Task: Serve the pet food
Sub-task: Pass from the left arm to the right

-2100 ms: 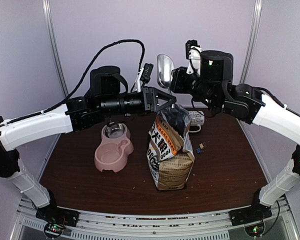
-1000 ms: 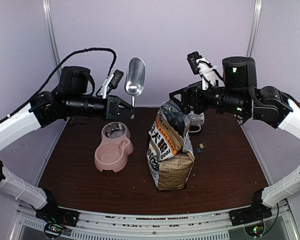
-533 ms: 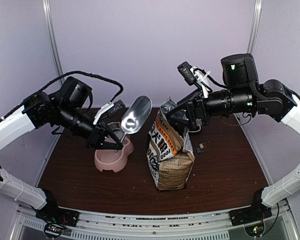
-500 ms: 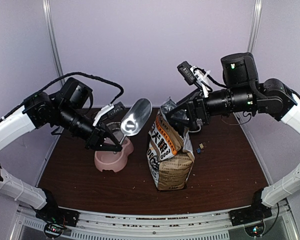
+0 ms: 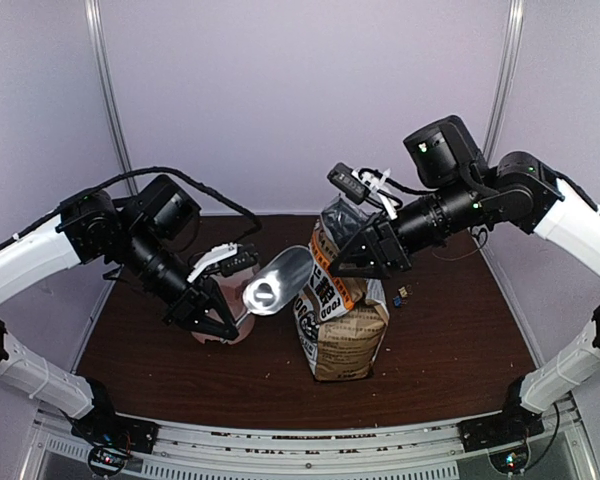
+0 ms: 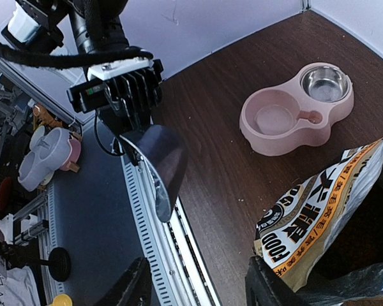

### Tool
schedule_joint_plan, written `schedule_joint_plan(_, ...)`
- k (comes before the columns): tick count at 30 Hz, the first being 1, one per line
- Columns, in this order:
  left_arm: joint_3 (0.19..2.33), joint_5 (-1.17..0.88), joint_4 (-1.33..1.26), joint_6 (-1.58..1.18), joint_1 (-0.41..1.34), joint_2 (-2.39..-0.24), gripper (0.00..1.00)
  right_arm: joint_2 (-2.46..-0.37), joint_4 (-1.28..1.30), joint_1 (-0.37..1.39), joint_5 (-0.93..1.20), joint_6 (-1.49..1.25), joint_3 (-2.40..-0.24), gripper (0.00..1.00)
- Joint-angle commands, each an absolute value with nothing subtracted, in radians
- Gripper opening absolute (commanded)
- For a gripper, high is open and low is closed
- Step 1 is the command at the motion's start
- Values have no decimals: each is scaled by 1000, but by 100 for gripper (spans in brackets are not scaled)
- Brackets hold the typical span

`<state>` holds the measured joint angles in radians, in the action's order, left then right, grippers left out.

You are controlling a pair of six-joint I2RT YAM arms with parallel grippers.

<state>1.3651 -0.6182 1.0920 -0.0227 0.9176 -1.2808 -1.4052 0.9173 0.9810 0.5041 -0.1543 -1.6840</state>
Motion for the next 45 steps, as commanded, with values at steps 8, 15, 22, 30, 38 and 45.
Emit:
schedule_joint_plan(8, 1426, -643, 1165, 59, 929, -1327, 0, -1452, 963, 1000, 509, -123, -1760, 48)
schedule_joint_plan(15, 1436, -670, 1166, 67, 938, -1343, 0, -1510, 952, 1032, 483, -83, -1798, 43)
schedule_joint_plan(22, 1434, -681, 1166, 67, 942, -1348, 0, -1542, 940, 1041, 500, -69, -1811, 27)
schedule_joint_plan(30, 1440, -684, 1166, 69, 943, -1352, 0, -1550, 935, 1048, 498, -62, -1813, 13)
schedule_joint_plan(38, 1441, -561, 1104, 32, 943, -1327, 16, -1500, 885, 1047, 381, -88, -1770, 0)
schedule_joint_plan(45, 1381, -315, 809, -65, 937, -1164, 76, -1409, 742, 990, 308, -184, -1678, 0)
